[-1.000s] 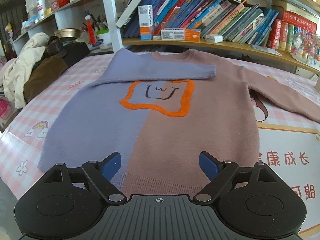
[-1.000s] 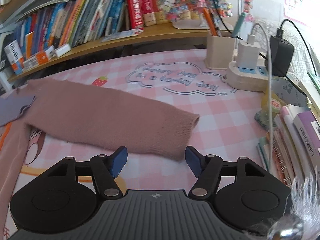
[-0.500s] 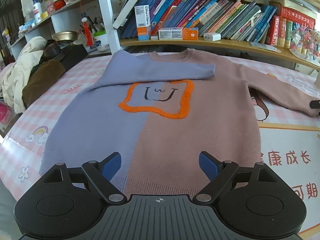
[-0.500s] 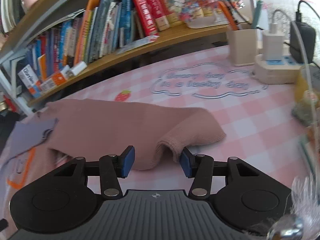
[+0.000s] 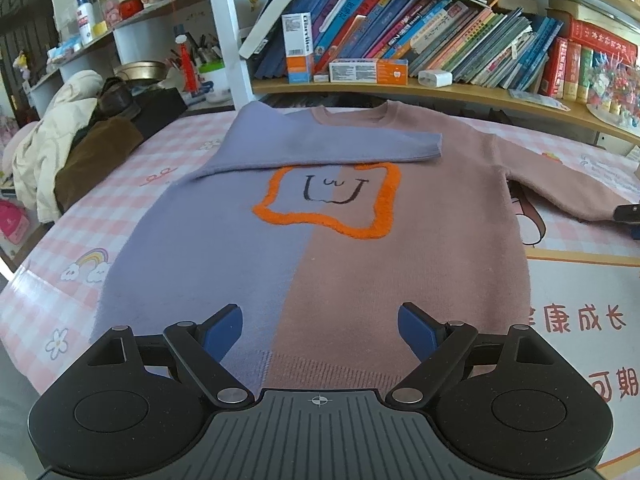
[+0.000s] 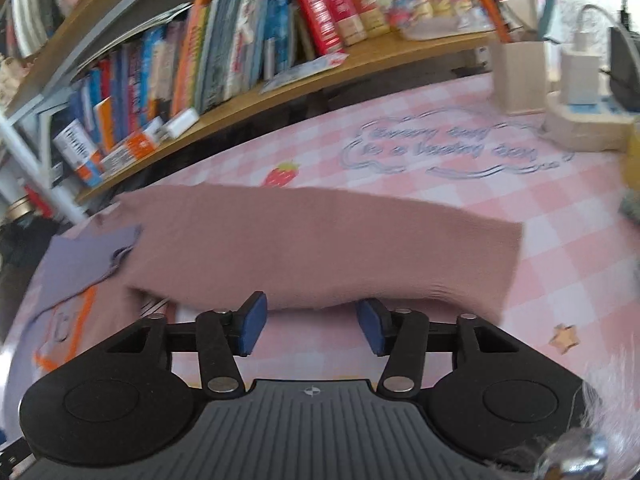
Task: Fold clothes
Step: 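Grasp the pink sleeve cuff with the right gripper, then lift the pink sleeve with the right gripper and carry it across the sweater, then lay the pink sleeve on the sweater chest and open the right gripper, then move the right gripper to the pink side edge of the sweater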
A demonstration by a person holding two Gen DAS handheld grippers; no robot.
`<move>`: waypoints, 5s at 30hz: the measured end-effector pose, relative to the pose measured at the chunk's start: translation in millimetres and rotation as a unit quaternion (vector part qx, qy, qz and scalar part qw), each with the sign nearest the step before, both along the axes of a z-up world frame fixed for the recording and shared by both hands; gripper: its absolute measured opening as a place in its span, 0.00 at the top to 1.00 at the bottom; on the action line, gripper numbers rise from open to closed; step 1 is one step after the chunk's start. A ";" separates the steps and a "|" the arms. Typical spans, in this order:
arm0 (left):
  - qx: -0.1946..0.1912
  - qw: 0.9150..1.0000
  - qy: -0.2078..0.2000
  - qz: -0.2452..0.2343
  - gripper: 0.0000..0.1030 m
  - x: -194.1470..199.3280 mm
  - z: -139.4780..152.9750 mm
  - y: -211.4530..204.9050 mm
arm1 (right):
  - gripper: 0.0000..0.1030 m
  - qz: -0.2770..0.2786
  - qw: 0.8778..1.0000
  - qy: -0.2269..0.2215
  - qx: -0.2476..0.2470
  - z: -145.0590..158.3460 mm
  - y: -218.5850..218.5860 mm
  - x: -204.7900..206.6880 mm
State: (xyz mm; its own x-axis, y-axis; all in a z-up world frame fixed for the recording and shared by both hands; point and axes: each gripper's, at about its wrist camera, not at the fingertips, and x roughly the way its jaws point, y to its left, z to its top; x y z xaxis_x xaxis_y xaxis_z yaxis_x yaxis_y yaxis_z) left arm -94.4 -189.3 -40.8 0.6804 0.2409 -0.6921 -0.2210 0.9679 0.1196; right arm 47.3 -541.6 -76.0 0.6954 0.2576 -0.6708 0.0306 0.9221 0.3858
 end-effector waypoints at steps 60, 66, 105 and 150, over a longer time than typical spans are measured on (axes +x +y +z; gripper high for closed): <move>-0.026 0.987 -0.067 -0.142 0.15 8.5 18.1 115.7 | 0.95 -0.034 0.996 -0.075 -0.019 115.2 123.8 42.1; -0.027 0.985 -0.082 -0.149 0.15 8.7 23.5 155.7 | 0.95 0.000 0.995 -0.096 -0.032 132.0 199.6 61.1; -0.022 0.993 -0.078 -0.081 0.10 -17.5 27.5 272.0 | 0.50 0.145 0.988 -0.039 -0.038 68.5 424.6 103.2; -0.031 0.983 -0.047 -0.177 0.10 0.8 25.4 137.9 | 0.15 -0.011 0.989 -0.041 -0.143 58.2 229.3 -173.0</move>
State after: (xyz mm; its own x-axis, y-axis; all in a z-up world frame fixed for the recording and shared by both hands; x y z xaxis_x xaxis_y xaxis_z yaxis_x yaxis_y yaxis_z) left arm -93.6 -51.3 -15.4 0.7750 -0.0632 -0.6288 0.1234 0.9910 0.0525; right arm -125.7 -312.3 -17.8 0.7536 0.0493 -0.6555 0.0311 0.9934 0.1105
